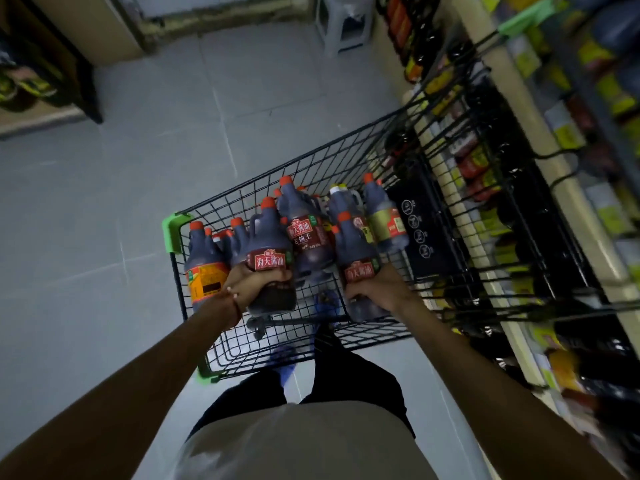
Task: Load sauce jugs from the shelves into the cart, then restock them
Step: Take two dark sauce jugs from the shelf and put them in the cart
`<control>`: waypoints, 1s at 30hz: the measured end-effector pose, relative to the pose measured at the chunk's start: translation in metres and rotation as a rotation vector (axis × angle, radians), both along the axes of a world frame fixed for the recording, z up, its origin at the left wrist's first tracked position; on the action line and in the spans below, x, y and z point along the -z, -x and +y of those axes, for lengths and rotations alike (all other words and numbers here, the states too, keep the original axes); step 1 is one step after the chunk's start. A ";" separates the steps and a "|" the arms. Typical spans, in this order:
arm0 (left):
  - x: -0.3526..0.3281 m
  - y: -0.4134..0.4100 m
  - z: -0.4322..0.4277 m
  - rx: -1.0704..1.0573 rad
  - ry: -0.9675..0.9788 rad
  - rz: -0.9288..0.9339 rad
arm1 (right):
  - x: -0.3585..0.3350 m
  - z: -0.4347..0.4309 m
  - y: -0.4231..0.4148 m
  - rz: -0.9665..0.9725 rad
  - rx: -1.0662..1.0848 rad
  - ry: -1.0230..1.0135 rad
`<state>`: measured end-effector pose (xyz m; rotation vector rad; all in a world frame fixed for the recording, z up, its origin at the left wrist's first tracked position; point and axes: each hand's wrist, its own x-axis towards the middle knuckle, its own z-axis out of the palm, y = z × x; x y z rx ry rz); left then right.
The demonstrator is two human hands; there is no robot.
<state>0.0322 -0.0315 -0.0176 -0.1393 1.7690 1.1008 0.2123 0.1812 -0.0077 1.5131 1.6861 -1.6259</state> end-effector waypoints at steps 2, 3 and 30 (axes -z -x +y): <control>-0.007 -0.004 -0.006 0.080 -0.046 0.019 | -0.012 -0.019 -0.015 0.059 0.069 -0.016; -0.013 -0.006 -0.008 0.133 -0.062 0.033 | -0.019 -0.030 -0.022 0.088 0.112 -0.036; -0.129 -0.292 0.024 0.925 -0.419 0.242 | -0.108 -0.194 -0.359 0.149 0.887 -0.560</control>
